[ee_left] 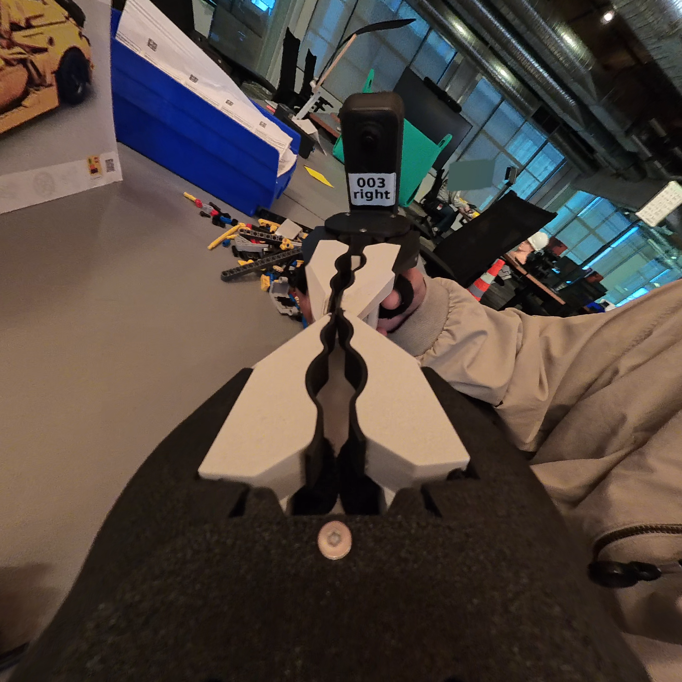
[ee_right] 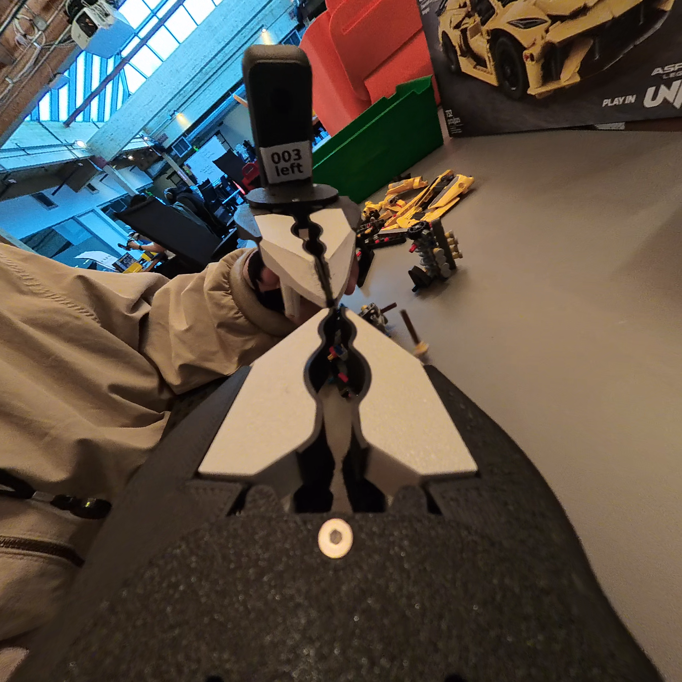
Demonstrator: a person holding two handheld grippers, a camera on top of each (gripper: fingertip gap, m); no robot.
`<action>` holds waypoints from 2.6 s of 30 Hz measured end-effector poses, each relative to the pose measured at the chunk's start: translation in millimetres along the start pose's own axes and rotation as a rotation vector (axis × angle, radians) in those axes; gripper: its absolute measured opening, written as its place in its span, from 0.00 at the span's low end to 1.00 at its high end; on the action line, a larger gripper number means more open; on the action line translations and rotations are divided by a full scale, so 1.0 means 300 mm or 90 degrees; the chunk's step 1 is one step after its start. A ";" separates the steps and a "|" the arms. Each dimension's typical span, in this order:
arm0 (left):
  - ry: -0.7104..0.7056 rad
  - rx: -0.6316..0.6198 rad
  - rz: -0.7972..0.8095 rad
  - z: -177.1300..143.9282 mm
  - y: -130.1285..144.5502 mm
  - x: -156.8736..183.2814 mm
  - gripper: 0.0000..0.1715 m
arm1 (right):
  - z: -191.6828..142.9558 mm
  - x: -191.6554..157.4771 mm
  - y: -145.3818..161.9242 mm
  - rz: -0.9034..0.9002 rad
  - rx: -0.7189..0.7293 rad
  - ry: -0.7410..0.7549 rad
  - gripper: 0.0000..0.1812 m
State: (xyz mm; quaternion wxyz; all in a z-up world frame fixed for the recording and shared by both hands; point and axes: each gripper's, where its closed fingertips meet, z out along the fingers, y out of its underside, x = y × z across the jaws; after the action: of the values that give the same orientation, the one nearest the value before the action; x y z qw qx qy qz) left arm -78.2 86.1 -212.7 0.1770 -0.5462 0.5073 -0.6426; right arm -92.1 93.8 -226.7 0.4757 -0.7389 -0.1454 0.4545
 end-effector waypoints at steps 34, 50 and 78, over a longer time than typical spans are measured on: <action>-0.309 0.106 0.025 -0.345 -0.158 -0.287 0.03 | 0.186 0.511 -0.005 -0.182 -0.325 0.437 0.02; 0.000 0.135 0.107 -0.193 -0.161 0.031 0.11 | 0.137 -0.106 -0.283 0.130 0.281 -0.162 0.01; 0.032 0.075 0.062 -0.201 -0.117 0.013 0.07 | 0.146 -0.061 -0.149 -0.235 0.004 0.116 0.02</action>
State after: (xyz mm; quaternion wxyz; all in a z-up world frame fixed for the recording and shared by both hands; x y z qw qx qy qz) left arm -121.2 125.4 -174.3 0.2267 -0.4932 0.4990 -0.6756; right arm -127.9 129.3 -185.5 0.5641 -0.7365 -0.2333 0.2914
